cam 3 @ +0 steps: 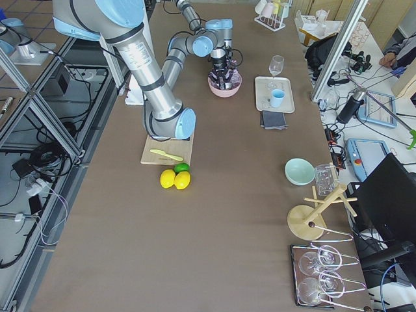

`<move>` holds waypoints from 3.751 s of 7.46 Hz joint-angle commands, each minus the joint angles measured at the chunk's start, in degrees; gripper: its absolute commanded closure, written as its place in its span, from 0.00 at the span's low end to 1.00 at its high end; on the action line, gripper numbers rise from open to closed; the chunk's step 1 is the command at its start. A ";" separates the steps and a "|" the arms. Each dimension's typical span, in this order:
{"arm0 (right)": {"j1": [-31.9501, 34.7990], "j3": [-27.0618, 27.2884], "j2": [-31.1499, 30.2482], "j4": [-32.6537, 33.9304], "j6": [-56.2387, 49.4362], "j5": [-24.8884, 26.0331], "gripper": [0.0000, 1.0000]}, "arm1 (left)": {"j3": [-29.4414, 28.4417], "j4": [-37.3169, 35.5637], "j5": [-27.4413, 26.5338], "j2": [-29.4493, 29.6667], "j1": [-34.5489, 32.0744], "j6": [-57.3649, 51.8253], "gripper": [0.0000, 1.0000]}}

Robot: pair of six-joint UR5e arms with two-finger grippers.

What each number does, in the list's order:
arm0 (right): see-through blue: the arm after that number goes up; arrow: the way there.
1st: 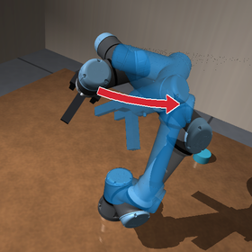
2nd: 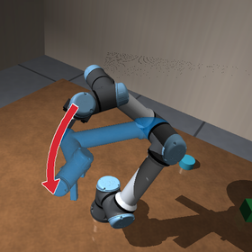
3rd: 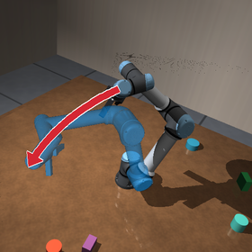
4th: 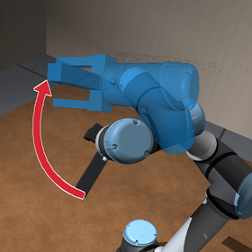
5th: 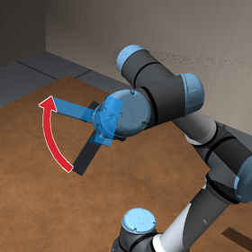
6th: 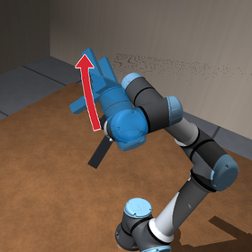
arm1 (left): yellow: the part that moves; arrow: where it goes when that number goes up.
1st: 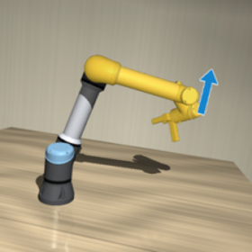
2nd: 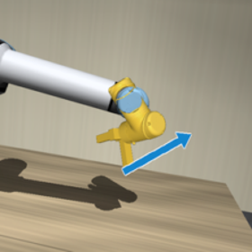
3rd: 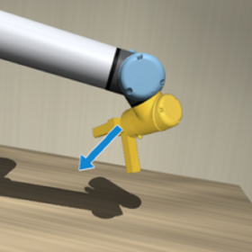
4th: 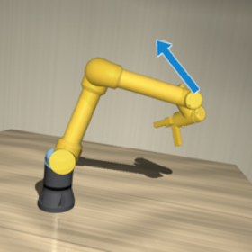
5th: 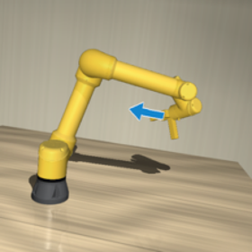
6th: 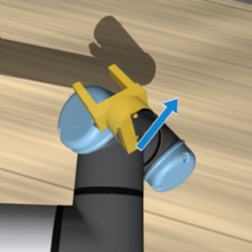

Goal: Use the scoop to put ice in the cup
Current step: 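Push the scoop through the ice toward the left gripper, then lift the scoop full of ice out of the bowl with the right gripper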

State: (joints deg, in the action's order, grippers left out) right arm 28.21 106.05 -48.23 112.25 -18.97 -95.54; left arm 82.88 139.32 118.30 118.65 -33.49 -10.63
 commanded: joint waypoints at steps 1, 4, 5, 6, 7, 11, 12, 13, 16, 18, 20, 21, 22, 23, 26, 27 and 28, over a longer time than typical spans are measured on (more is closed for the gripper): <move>0.01 0.39 -2.82 -7.28 3.13 -1.75 1.00 | 0.00 -0.01 0.00 0.00 0.00 0.00 0.01; 0.01 1.26 -5.98 -13.71 4.30 -3.76 1.00 | 0.00 -0.01 0.09 0.00 0.00 2.02 0.01; 0.01 1.61 -7.04 -15.56 4.47 -5.08 1.00 | 0.00 -0.01 0.09 0.00 0.00 2.02 0.01; 0.09 1.79 -7.49 -17.05 5.25 -5.18 1.00 | 0.00 -0.10 0.09 0.00 0.00 2.02 0.01; 0.09 2.66 -7.75 -17.50 5.61 -6.22 1.00 | 0.00 -0.01 0.00 0.00 0.00 2.02 0.01; 2.64 4.25 -11.34 -23.54 9.64 -10.89 1.00 | 0.00 -0.01 0.09 0.00 0.00 2.02 0.01; 2.64 4.25 -11.70 -24.36 12.09 -11.41 1.00 | 0.00 -0.01 0.00 0.00 0.00 2.02 0.01; 2.64 4.25 -11.71 -24.89 12.64 -11.77 1.00 | 0.00 -0.01 0.09 0.00 0.00 2.02 0.01; 4.48 4.25 -11.80 -28.40 17.55 -15.80 1.00 | 0.00 -0.01 0.00 -0.08 0.00 2.02 0.01; 7.29 4.25 -11.80 -29.89 17.83 -19.48 1.00 | 0.00 -0.01 0.00 -0.08 0.00 2.02 0.01; 9.40 4.43 -11.62 -30.42 18.44 -21.61 1.00 | 0.00 -0.01 0.09 -0.08 0.00 2.02 0.01; 10.02 4.43 -11.79 -31.39 18.62 -22.05 1.00 | 0.00 -0.01 0.00 -0.08 0.00 2.02 0.01; 10.03 4.43 -12.75 -33.05 19.84 -22.14 1.00 | 0.00 -0.01 0.00 -0.17 0.00 2.02 0.01; 10.03 3.91 -13.55 -36.37 22.38 -22.06 1.00 | 0.00 0.07 0.09 -0.17 0.00 2.02 0.01; 9.41 -0.05 -15.82 -47.08 24.42 -21.79 1.00 | 0.00 0.16 0.09 -0.26 -0.09 2.02 0.01; 9.41 0.21 -16.36 -48.00 24.42 -22.14 1.00 | 0.00 0.08 0.09 -0.26 -0.09 2.02 0.01; 9.41 -0.14 -16.45 -50.36 25.64 -22.14 1.00 | 0.00 0.08 0.09 -0.26 -0.09 2.02 0.01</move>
State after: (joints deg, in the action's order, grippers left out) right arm 37.67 106.43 -63.92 66.01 5.37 -117.51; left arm 82.88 139.44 118.39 118.40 -33.57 -8.61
